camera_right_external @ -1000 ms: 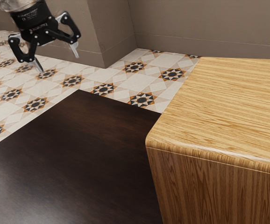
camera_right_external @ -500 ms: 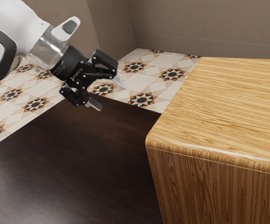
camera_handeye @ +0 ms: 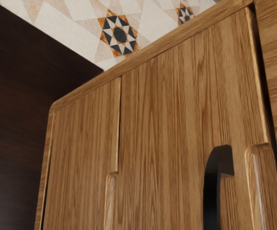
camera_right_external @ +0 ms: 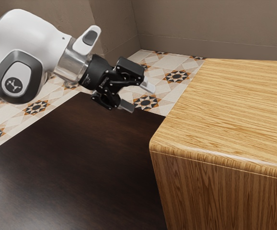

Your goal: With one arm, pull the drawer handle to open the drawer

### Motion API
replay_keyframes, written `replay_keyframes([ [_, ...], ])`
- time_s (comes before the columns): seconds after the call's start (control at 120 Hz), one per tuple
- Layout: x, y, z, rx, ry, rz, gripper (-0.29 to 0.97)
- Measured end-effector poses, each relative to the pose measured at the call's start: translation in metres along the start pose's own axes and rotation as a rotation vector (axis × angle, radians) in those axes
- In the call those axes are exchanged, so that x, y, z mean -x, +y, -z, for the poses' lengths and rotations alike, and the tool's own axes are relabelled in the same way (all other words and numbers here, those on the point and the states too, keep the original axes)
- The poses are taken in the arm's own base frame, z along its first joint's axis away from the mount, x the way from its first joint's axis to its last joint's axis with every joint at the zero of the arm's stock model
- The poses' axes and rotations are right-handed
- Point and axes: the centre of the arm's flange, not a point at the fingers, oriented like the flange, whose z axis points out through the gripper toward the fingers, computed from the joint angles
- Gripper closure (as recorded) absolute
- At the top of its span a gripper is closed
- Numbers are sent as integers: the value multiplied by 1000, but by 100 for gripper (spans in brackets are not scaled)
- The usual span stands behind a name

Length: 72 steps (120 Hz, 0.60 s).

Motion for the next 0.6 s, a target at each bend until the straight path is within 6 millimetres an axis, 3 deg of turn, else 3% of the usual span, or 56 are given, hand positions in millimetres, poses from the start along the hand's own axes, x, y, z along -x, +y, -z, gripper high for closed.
replay_keyframes([
  [0.117, -11, -4, -32, 2, -20, -4, 1],
  [0.275, -10, -3, -52, 8, -34, -24, 1],
  [0.6, -9, -7, -68, 5, -45, -42, 1],
])
